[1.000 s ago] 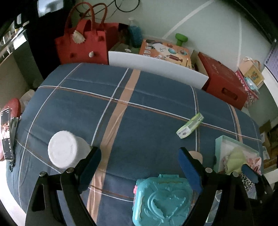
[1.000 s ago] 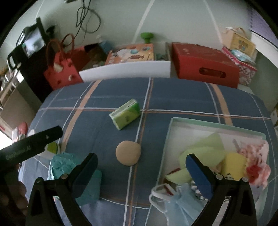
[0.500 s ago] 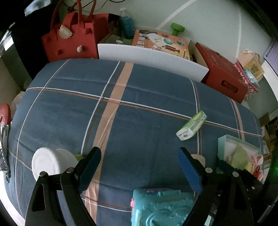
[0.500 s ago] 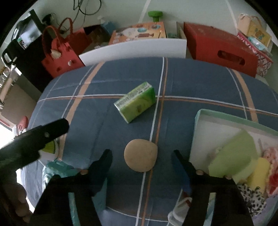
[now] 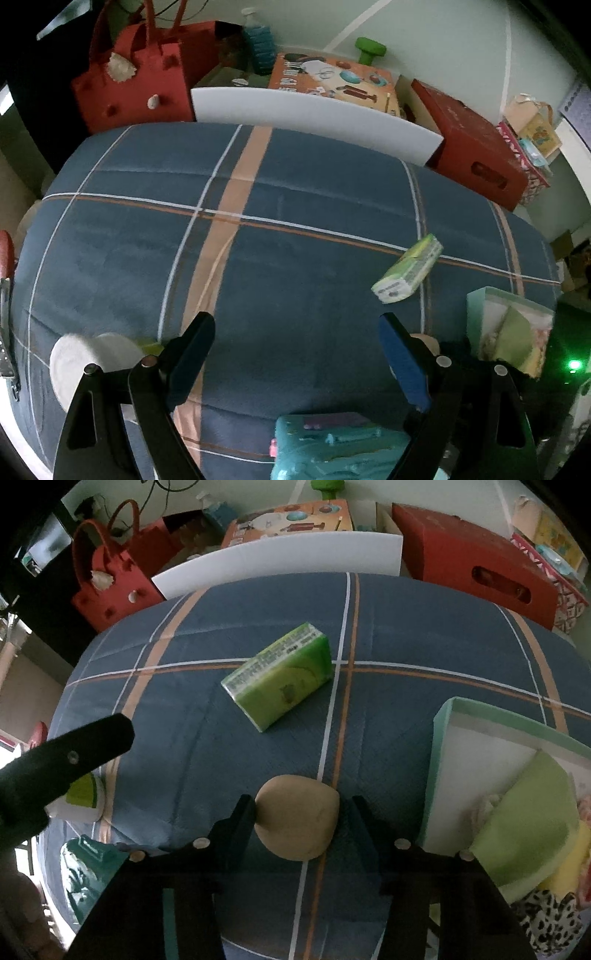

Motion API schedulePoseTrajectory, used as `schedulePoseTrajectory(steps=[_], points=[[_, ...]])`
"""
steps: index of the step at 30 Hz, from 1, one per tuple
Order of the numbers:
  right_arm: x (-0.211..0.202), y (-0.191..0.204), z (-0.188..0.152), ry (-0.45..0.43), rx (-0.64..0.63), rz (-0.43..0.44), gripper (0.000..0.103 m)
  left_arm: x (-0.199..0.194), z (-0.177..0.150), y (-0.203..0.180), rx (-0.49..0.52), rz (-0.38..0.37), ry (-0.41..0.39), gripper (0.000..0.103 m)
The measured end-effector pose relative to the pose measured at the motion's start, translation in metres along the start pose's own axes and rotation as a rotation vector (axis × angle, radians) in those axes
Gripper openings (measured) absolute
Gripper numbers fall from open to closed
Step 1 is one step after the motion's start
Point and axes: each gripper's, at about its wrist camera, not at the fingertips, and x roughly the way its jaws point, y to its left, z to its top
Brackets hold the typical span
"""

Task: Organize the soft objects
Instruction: 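Grasp the beige round sponge with the right gripper while the left grasps the green tissue pack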

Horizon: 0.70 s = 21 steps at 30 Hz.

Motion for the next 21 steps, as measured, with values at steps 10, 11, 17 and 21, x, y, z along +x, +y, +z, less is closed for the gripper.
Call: schedulePoseTrajectory(steps=[10, 11, 17, 21], points=[[0.0044, 0.0037, 0.0009, 0.008, -0.010, 0.004, 0.051, 0.0061, -0.0019, -0.0027, 0.009, 0.011, 0.014, 0.090], [0.0032, 0.0026, 0.0004, 0.007, -0.009, 0.005, 0.051, 0.0064, -0.0018, -0.0030, 0.010, 0.012, 0.014, 0.090], [-0.0020, 0.0054, 0.0022, -0.005, -0.013, 0.011, 0.050, 0.0056, -0.0024, -0.0035, 0.011, 0.017, 0.014, 0.090], [0.0029, 0.0041, 0.0022, 0.007, -0.005, 0.019, 0.050, 0.0034, -0.0029, -0.0040, 0.010, 0.018, 0.010, 0.090]])
